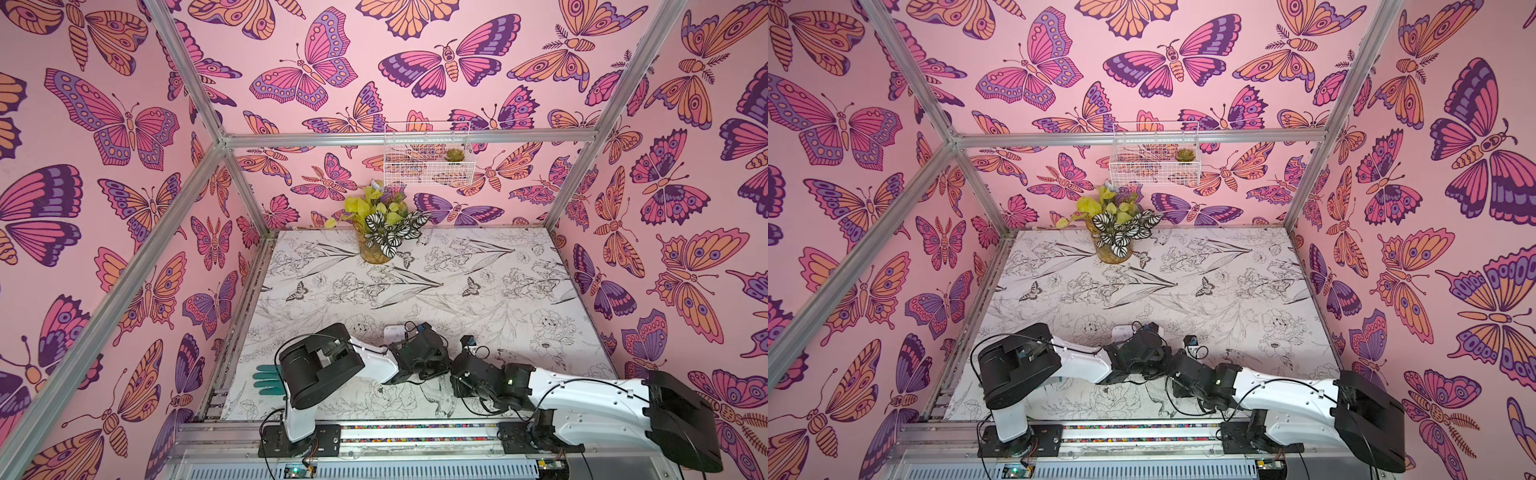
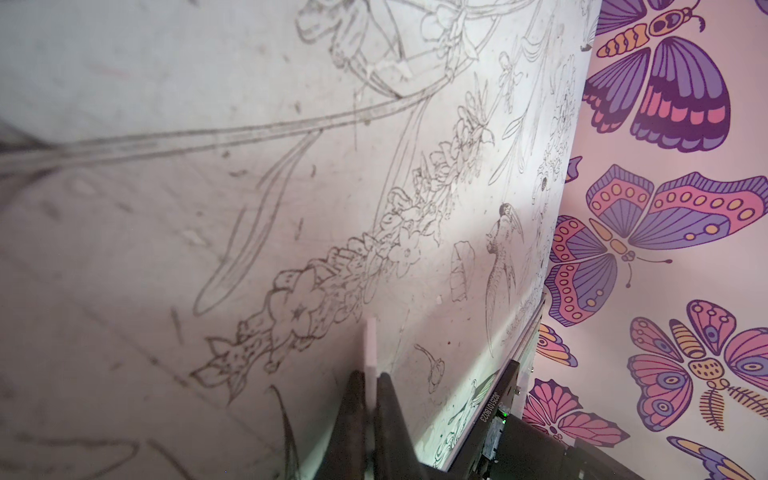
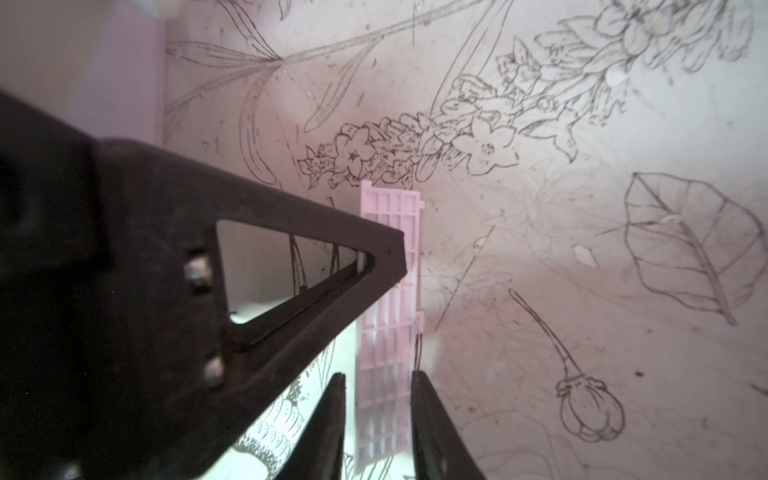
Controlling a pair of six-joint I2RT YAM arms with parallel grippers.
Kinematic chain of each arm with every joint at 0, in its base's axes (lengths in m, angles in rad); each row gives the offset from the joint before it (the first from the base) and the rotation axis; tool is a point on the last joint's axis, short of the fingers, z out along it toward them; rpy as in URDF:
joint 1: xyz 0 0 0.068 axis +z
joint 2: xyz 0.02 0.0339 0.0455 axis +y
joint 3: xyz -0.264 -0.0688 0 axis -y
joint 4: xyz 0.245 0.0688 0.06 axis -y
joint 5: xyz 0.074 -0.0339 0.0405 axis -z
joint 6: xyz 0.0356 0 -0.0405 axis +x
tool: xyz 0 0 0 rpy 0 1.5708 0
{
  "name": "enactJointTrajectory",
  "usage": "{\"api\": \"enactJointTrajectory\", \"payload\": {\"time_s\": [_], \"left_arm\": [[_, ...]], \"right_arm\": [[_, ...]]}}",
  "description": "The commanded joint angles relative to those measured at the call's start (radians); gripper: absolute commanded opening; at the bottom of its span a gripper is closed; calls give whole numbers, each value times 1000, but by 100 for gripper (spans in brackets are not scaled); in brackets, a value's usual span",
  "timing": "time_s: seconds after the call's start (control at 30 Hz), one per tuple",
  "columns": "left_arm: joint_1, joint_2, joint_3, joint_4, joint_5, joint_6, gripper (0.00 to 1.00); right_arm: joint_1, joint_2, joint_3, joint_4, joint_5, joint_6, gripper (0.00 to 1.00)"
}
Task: Insert the battery into the alarm
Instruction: Pick up the cover from the center of the board.
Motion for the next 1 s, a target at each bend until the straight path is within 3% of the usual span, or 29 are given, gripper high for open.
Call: {"api": "enactJointTrajectory", "payload": {"time_s": [0.0,0.2,0.43,0.63,0.77,0.97], "left_arm": [[-2,-39,-7,-33,-32,47,0],[17,-202,78,-267,-130,130,0],[53,-418,181,-558,-292,126,0],[72,-484,331,-876,-421,-16,0],[83,-524,324,-940,-485,-138,0],[97,-578,307,-972,-479,-245,0]], "right_arm": [[9,-73,27,-79,46,-22,34],[8,-309,90,-136,145,-218,47],[8,-426,196,-90,328,-607,50],[10,-404,228,115,232,-935,49],[20,-403,182,311,139,-1076,50],[74,-338,165,378,95,-1367,51]]}}
